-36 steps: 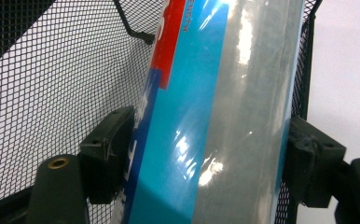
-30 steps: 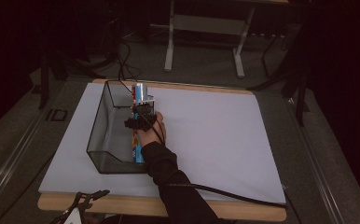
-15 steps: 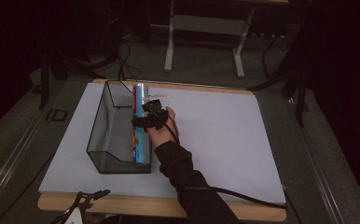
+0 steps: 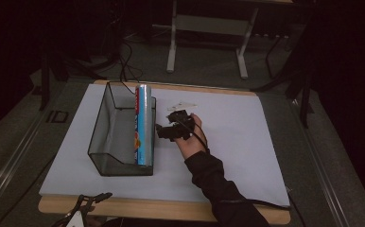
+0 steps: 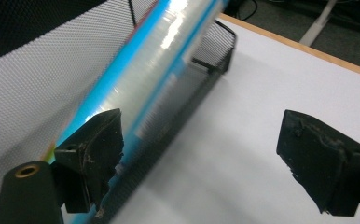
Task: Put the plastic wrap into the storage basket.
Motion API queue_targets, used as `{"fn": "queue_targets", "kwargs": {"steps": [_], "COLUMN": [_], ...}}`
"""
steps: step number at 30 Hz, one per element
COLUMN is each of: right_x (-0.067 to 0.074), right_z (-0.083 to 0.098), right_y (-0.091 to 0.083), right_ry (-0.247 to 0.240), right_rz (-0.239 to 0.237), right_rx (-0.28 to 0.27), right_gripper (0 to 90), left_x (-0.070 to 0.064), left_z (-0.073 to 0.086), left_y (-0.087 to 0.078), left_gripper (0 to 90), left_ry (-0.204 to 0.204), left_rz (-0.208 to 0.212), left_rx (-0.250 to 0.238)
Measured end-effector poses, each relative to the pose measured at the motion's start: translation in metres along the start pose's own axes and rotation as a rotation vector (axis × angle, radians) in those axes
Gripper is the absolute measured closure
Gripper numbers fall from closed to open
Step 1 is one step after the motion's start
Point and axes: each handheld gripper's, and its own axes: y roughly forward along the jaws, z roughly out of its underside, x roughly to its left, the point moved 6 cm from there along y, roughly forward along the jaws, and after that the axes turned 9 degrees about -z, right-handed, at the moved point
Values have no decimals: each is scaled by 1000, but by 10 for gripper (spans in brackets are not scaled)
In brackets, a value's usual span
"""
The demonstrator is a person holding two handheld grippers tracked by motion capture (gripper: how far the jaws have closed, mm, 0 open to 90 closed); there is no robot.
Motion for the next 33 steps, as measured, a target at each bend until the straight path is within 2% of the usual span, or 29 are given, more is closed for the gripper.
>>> {"fn": "queue_targets", "kwargs": {"steps": [7,11,15,17,19,22,26,29,33], "right_x": [-18,-23,-30,-32,-39,-46,-53,-57,-58], "right_z": [17,27,36,38,47,56,67,75,91], "right_y": [-27,-41,-61,-66,-80,-91,-104,-112,-118], "right_ry": [-23,-34,-65,-59,-42,-17,-7,0,13], "right_rz": [26,33,80,80,79,78,79,80,74], "right_rx": [-12,-20,-54,-56,-67,-74,-80,-82,-60], "right_gripper": [142,142,154,154,149,149,148,148,148], "left_x": [0,0,0,0,-1,0,0,-1,-1], "left_z": [0,0,0,0,0,0,0,1,1], "left_y": [0,1,1,1,1,1,1,2,2], "left_gripper": [3,3,3,3,3,3,3,3,3], "left_ry": [1,0,-2,1,2,1,2,1,1], "left_rz": [-2,-2,-3,-2,0,0,-1,0,0], "left_rx": [4,2,1,2,3,3,6,9,10]}}
